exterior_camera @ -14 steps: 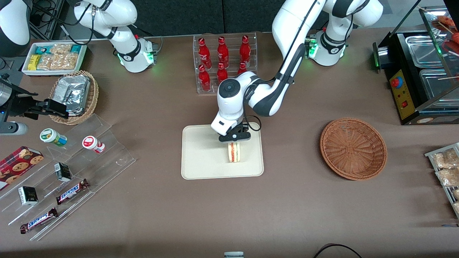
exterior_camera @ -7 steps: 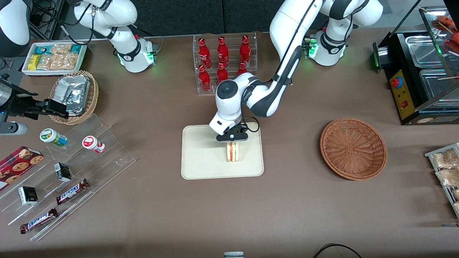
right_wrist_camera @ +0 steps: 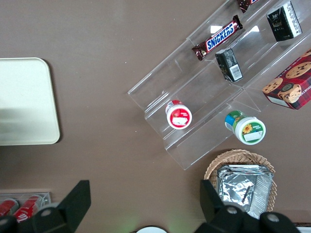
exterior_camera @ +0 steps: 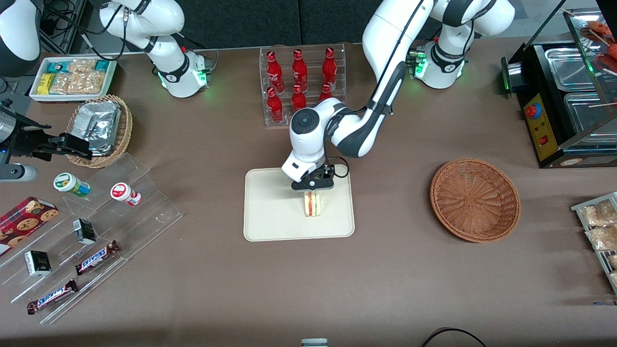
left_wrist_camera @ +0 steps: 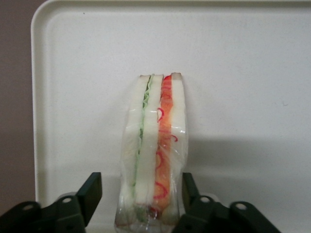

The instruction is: Place sandwich from basket to tray

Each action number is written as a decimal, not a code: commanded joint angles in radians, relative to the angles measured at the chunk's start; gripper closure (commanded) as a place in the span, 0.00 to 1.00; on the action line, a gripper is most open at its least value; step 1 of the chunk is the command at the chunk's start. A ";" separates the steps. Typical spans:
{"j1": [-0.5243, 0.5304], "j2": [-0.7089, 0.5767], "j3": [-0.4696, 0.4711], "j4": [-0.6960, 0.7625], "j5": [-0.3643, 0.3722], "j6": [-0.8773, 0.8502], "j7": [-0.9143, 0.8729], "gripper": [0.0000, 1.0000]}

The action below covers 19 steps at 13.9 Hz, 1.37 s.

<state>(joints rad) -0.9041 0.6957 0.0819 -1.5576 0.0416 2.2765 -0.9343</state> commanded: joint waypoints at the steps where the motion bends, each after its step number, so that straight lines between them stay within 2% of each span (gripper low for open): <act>1: -0.003 -0.022 0.010 0.073 -0.012 -0.101 -0.009 0.01; 8: 0.057 -0.223 0.030 0.094 -0.002 -0.368 -0.032 0.01; 15: 0.082 -0.402 0.209 0.096 -0.009 -0.511 -0.014 0.01; 19: 0.218 -0.446 0.219 0.128 -0.017 -0.532 -0.011 0.01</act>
<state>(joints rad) -0.7545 0.2760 0.3146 -1.4389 0.0361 1.7670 -0.9476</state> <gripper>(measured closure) 0.004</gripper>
